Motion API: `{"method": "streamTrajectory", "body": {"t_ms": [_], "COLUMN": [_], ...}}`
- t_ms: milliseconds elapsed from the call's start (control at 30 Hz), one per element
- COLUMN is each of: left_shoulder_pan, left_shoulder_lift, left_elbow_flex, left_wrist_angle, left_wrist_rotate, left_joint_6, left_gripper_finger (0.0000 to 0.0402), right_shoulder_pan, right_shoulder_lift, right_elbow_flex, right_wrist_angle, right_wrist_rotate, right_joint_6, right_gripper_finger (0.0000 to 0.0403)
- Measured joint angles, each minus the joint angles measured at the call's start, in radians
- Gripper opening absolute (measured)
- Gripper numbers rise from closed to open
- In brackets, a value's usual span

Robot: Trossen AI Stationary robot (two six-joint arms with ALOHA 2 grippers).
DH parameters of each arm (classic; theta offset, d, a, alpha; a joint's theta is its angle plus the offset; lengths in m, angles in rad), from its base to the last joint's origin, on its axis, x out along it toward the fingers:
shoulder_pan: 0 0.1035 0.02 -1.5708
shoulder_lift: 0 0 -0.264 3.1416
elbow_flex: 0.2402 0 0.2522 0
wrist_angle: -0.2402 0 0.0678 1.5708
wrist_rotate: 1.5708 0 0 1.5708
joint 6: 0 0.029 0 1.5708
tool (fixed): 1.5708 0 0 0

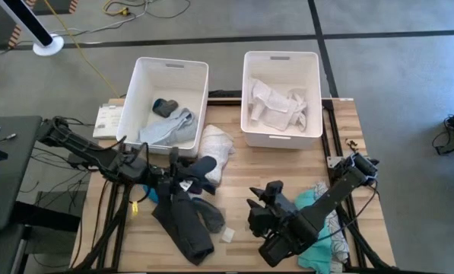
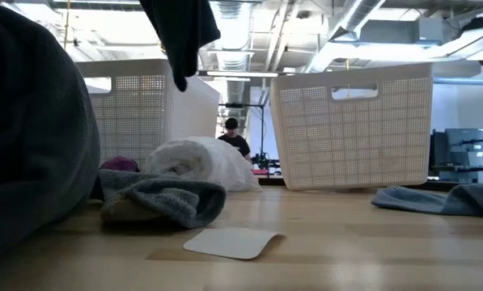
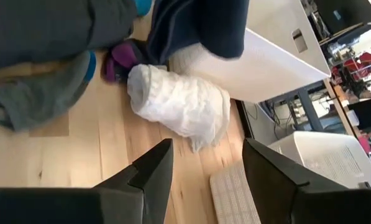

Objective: Sort clothes
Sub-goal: Put the rolled dark blue pants into the left white bin

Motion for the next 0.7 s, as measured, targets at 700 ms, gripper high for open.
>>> {"method": "streamTrajectory", "body": {"t_ms": [700], "left_shoulder_pan": [-0.001], "left_shoulder_lift": [-0.373], "left_elbow_flex": [0.0], "left_wrist_angle": [-0.072], "left_wrist_rotate": [-0.329], "left_joint_6": [0.059], "left_gripper_finger": [0.0072], "right_shoulder_pan": [0.028], "right_shoulder_lift": [0.0], "right_elbow_flex": [0.0], "right_wrist_angle": [-0.034], "right_wrist_rotate": [-0.001], "right_joint_6": [0.064], "right_gripper_finger": [0.0207]}}
